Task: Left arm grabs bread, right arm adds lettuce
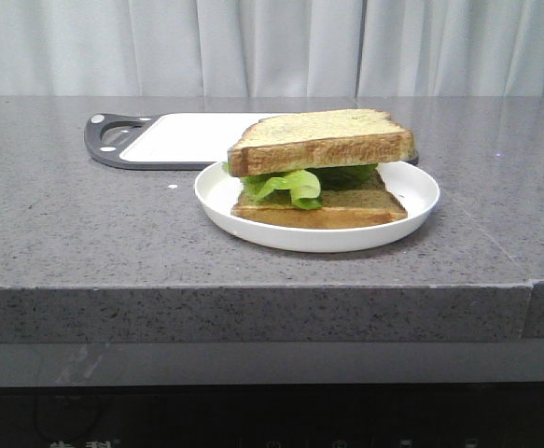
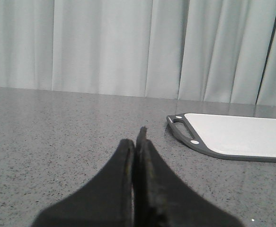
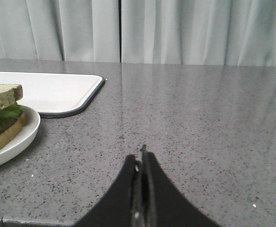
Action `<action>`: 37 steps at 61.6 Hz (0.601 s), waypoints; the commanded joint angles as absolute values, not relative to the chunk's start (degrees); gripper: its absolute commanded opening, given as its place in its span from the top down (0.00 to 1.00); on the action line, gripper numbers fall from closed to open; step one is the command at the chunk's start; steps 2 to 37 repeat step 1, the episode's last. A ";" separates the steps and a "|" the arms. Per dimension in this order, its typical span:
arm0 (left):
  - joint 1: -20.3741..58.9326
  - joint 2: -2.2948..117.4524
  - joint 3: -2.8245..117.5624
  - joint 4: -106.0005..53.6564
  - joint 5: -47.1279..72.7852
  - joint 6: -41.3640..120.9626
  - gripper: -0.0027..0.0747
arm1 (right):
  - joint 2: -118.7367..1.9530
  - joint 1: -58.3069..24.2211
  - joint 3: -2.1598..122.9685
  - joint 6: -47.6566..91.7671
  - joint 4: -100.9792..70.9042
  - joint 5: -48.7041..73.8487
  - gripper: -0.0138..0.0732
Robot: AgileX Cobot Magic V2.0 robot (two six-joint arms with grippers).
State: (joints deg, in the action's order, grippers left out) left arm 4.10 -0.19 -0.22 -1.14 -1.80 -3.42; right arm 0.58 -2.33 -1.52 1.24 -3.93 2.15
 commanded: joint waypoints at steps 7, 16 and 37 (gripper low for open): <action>3.97 -1.14 -0.63 -1.59 -6.61 -3.31 0.99 | 1.77 -1.98 -1.34 1.31 -3.37 -2.92 0.98; 3.97 -1.14 -0.63 -1.59 -6.61 -3.31 0.99 | 1.77 -1.98 -1.34 1.31 -3.37 -2.92 0.98; 3.97 -1.14 -0.63 -1.59 -6.61 -3.31 0.99 | 1.77 -1.98 -1.34 1.31 -3.37 -2.92 0.98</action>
